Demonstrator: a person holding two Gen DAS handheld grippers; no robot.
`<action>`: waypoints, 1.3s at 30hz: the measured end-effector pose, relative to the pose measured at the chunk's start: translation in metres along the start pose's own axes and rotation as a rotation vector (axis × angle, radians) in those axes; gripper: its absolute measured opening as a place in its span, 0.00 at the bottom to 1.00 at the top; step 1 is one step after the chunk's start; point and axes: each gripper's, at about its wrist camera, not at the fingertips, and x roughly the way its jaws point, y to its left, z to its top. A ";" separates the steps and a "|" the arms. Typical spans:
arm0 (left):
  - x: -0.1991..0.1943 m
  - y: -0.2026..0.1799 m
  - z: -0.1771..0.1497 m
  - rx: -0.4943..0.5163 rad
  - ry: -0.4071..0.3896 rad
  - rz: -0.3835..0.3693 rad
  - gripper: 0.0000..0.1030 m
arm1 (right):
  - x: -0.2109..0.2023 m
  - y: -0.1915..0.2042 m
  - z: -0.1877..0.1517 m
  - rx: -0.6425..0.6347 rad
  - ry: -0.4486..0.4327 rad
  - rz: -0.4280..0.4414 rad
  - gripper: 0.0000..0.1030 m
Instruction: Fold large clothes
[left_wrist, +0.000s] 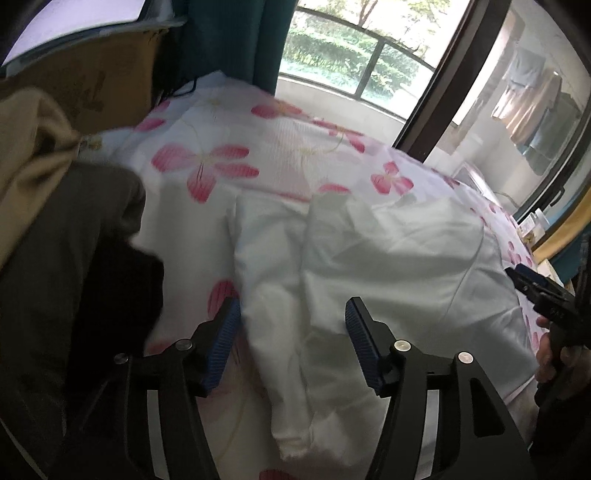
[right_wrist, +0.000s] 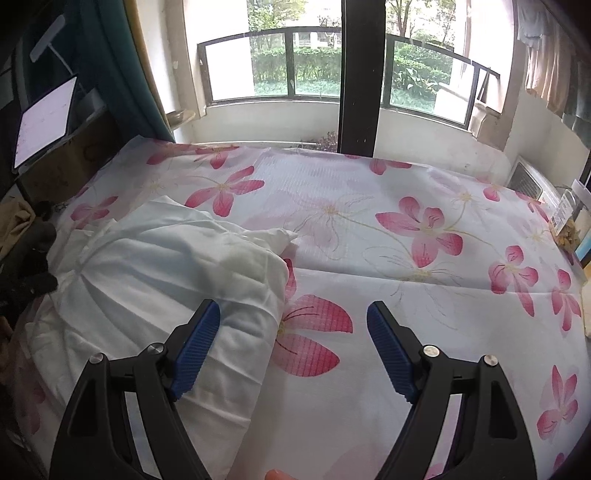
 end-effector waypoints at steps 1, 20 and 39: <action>0.001 0.000 -0.003 -0.006 0.007 -0.005 0.61 | -0.002 0.000 -0.001 -0.001 -0.002 0.002 0.79; -0.017 -0.014 -0.039 0.041 0.043 -0.044 0.64 | -0.015 0.002 -0.041 -0.007 0.037 0.070 0.87; 0.010 0.001 -0.005 -0.068 0.021 -0.268 0.80 | 0.001 -0.012 -0.021 0.103 0.039 0.171 0.88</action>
